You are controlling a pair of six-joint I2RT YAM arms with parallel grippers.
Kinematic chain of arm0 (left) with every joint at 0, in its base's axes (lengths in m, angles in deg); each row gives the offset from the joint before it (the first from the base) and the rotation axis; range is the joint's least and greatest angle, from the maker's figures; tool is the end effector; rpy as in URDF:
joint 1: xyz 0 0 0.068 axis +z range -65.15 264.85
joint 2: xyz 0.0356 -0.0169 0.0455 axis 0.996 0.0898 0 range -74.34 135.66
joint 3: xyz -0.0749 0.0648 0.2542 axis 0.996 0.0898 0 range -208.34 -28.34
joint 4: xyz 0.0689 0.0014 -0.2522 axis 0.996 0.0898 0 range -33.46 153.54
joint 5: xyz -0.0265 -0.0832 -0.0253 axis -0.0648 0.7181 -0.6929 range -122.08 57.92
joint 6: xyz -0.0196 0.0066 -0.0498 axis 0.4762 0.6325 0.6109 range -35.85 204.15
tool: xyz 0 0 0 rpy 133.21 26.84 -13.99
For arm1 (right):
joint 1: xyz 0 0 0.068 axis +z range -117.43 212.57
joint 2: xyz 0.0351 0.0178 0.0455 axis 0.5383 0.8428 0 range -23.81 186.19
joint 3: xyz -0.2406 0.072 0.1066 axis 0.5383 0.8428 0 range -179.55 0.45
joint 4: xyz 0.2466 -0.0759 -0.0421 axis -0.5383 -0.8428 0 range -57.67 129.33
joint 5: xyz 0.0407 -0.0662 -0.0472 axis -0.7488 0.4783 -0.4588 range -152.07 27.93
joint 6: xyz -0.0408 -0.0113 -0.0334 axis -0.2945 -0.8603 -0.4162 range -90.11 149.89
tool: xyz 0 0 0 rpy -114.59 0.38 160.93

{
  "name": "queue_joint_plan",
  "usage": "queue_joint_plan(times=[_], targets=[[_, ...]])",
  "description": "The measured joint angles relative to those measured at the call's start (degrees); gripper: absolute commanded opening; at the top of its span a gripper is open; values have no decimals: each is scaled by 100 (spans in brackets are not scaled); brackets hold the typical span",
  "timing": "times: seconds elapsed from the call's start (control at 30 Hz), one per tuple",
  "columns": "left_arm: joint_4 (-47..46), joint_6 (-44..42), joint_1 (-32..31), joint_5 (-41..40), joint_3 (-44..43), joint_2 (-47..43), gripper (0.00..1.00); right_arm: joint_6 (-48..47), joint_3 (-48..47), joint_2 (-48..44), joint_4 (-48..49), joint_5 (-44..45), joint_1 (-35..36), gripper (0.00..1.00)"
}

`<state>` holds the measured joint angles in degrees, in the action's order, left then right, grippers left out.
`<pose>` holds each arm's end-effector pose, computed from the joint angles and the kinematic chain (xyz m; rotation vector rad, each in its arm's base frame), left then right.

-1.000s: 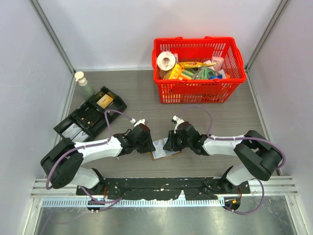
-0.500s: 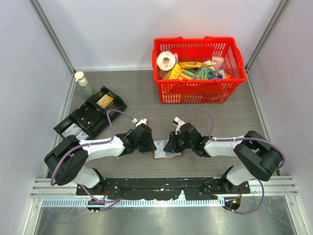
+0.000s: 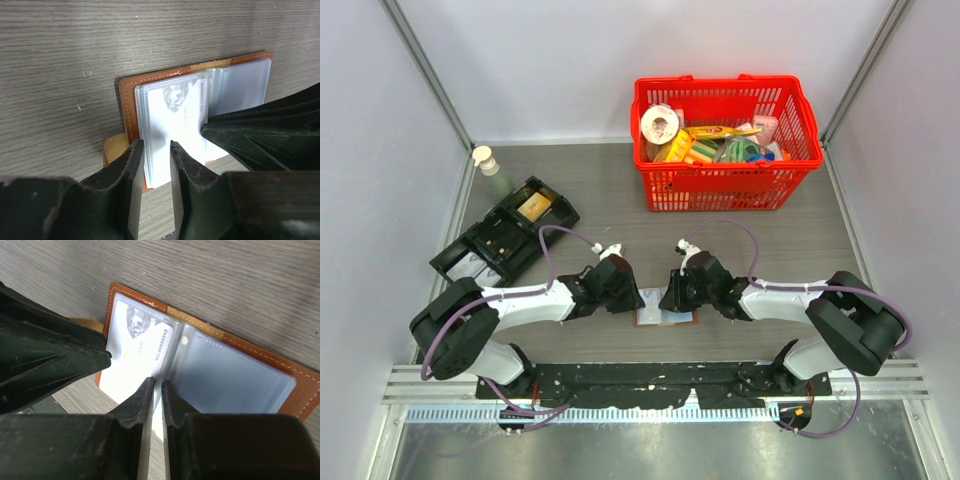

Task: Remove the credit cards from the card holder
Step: Remove the credit card from the card holder.

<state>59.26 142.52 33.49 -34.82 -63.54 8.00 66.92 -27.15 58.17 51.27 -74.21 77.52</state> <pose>0.1675 -0.2068 0.1526 -0.1818 2.5965 -0.7419 0.1752 0.1854 0.1372 -0.2884 2.4775 0.9201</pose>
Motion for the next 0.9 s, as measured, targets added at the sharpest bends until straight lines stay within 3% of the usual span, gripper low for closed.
queue_joint_plan(times=[0.27,0.9], targets=[[79,59,-13,55,15,-133,49,-31,0,2,-55,201,28,13],[92,461,-28,101,109,-337,50,-2,-39,98,-17,358,74,9]])
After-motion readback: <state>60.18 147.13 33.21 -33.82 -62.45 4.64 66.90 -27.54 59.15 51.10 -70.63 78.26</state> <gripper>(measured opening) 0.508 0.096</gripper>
